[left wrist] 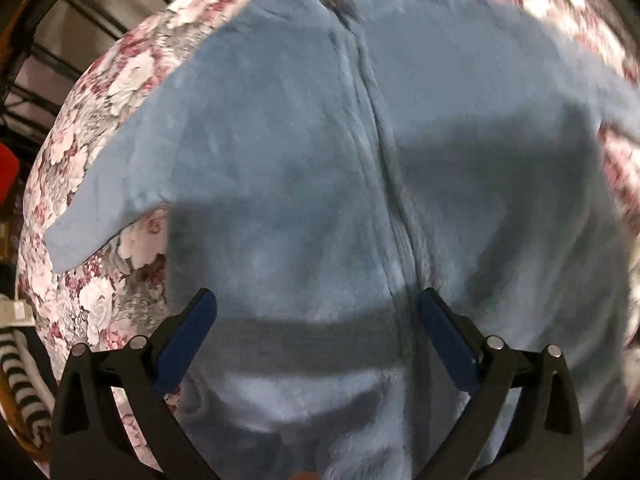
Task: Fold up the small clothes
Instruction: 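Grasp the sleeve cuff nearest the right gripper and lift it, then carry the held sleeve across the jacket body toward the other sleeve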
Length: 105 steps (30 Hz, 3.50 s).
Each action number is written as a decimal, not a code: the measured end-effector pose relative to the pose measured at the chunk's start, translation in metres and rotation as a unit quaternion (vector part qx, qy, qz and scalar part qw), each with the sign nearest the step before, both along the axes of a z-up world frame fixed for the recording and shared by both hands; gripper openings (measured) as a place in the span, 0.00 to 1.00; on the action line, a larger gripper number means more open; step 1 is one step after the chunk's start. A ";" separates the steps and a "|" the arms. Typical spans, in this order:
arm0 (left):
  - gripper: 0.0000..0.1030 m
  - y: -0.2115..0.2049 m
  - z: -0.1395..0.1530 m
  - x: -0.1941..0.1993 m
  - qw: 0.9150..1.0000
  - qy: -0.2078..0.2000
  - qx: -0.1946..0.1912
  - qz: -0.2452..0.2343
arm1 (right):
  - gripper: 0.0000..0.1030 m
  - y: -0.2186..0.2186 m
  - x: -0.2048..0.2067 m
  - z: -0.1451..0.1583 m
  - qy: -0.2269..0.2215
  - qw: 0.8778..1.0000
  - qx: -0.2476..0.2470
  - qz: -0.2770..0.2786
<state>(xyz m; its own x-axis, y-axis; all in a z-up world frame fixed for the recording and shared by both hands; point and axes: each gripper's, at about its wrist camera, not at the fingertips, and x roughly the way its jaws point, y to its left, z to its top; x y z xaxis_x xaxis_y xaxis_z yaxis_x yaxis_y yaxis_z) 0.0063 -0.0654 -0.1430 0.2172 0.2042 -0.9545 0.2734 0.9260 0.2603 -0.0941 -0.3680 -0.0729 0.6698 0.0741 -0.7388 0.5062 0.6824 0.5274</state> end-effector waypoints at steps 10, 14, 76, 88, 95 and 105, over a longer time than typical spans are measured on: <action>0.96 0.025 -0.025 0.013 0.992 0.059 -0.080 0.081 | 0.97 -0.136 -0.034 -0.078 -0.060 0.958 0.232 -0.160; 0.95 0.022 -0.006 0.015 0.989 0.039 -0.119 0.074 | 0.97 -0.155 -0.038 -0.112 -0.085 0.927 0.296 -0.212; 0.95 0.125 0.091 0.014 0.986 -0.074 -0.112 0.099 | 0.10 0.098 0.109 0.044 -0.104 0.991 0.067 0.048; 0.95 0.168 0.091 0.010 0.983 -0.079 -0.108 0.128 | 0.10 0.197 0.143 0.029 -0.074 0.984 0.050 0.151; 0.95 0.179 0.082 0.026 0.978 -0.064 -0.113 0.163 | 0.66 0.260 0.156 -0.033 0.036 0.961 0.044 0.269; 0.95 0.119 0.056 0.065 0.983 -0.028 -0.111 0.141 | 0.60 0.198 0.109 0.004 -0.026 0.965 -0.029 0.261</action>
